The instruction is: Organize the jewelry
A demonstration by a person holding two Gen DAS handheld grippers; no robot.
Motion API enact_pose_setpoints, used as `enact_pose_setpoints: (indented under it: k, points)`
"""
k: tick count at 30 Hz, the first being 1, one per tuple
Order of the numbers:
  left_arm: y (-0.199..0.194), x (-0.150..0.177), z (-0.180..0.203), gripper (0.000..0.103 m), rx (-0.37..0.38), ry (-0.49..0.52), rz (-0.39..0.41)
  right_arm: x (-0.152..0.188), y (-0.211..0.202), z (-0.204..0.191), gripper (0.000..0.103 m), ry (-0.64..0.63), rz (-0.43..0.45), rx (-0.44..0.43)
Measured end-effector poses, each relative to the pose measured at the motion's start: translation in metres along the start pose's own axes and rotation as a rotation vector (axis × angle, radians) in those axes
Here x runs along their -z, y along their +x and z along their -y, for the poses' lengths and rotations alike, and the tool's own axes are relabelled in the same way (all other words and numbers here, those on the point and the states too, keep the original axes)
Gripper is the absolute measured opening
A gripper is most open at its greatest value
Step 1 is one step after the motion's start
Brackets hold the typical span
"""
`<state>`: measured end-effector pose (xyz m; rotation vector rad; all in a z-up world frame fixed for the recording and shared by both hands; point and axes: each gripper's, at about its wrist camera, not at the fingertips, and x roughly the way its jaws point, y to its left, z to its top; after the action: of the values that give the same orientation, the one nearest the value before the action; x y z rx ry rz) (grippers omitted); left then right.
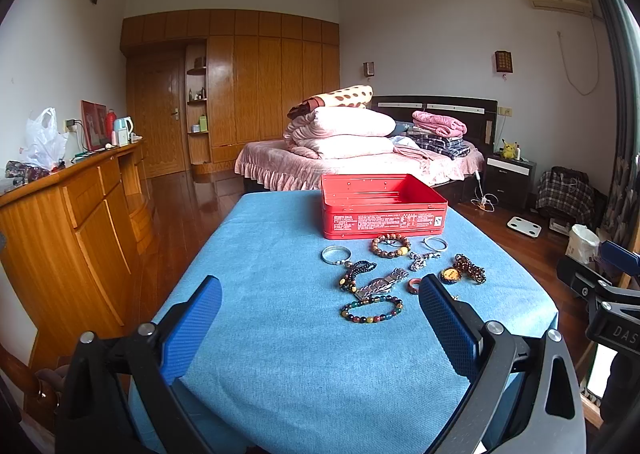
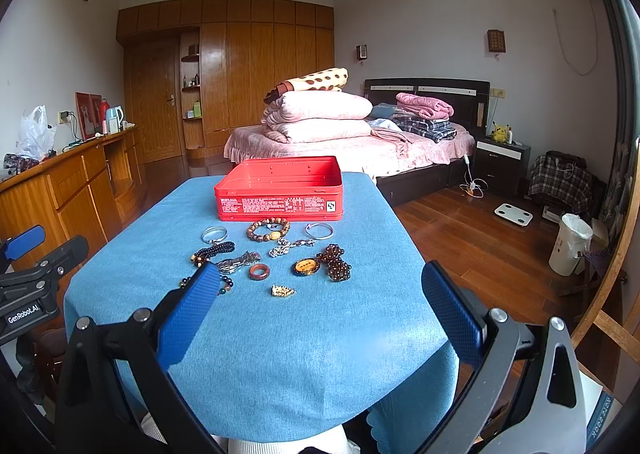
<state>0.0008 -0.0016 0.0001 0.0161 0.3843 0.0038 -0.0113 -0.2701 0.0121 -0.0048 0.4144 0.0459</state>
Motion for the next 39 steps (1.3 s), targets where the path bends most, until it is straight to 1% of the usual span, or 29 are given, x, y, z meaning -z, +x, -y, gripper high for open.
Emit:
enact_pose_setpoints:
  k: [22,39]
  points:
    - [-0.001,0.002,-0.002,0.097,-0.001,-0.002,-0.005,0.001,-0.001,0.0,0.098,0.0,-0.001,-0.001]
    - [0.025,0.011,-0.005,0.097,0.016,-0.015,-0.033,0.012,0.022,-0.005,0.098,0.02,-0.007,-0.024]
